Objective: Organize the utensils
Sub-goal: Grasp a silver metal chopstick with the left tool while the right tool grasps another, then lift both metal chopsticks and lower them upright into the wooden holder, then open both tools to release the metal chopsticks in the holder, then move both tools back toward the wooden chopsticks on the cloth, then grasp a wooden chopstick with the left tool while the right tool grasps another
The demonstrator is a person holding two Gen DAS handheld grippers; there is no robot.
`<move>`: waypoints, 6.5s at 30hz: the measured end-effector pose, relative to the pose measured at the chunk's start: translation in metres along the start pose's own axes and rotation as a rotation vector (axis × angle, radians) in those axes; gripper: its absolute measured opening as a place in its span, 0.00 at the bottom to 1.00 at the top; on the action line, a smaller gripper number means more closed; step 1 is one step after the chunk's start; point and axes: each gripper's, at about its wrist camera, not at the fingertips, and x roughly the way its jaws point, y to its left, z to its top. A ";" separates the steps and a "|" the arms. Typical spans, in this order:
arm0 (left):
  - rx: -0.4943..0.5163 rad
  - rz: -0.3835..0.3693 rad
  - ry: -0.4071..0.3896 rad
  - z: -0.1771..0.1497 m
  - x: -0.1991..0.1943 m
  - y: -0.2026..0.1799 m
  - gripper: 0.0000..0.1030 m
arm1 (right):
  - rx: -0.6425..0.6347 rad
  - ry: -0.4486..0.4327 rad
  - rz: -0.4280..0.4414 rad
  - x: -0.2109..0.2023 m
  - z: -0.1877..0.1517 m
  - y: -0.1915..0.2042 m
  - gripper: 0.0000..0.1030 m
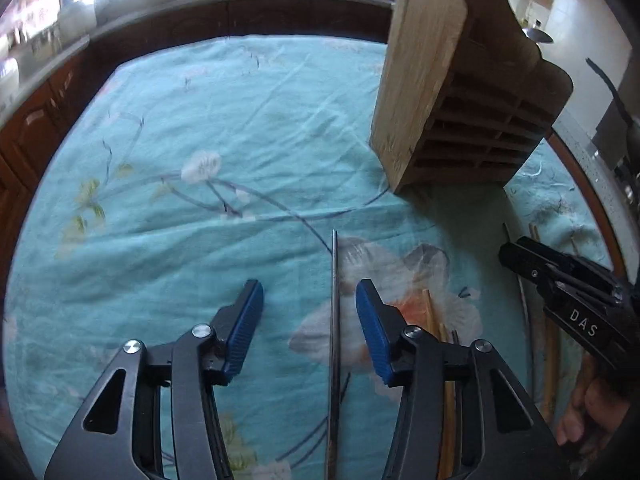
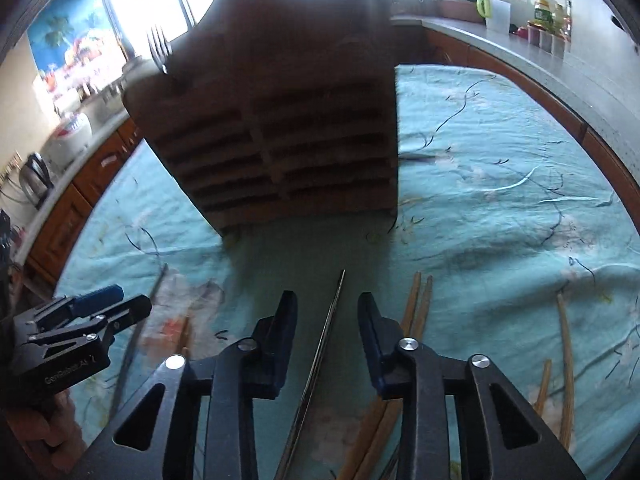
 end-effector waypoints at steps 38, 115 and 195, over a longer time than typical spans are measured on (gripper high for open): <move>-0.080 -0.233 -0.304 -0.010 -0.175 0.016 0.04 | 0.041 -0.355 0.222 -0.175 -0.002 -0.009 0.04; -0.152 -0.185 -0.452 0.131 -0.092 -0.014 0.08 | 0.165 -0.525 0.118 -0.108 0.131 -0.056 0.08; -0.025 -0.109 0.024 -0.017 -0.021 -0.033 0.41 | 0.123 -0.125 0.058 -0.051 -0.024 -0.067 0.25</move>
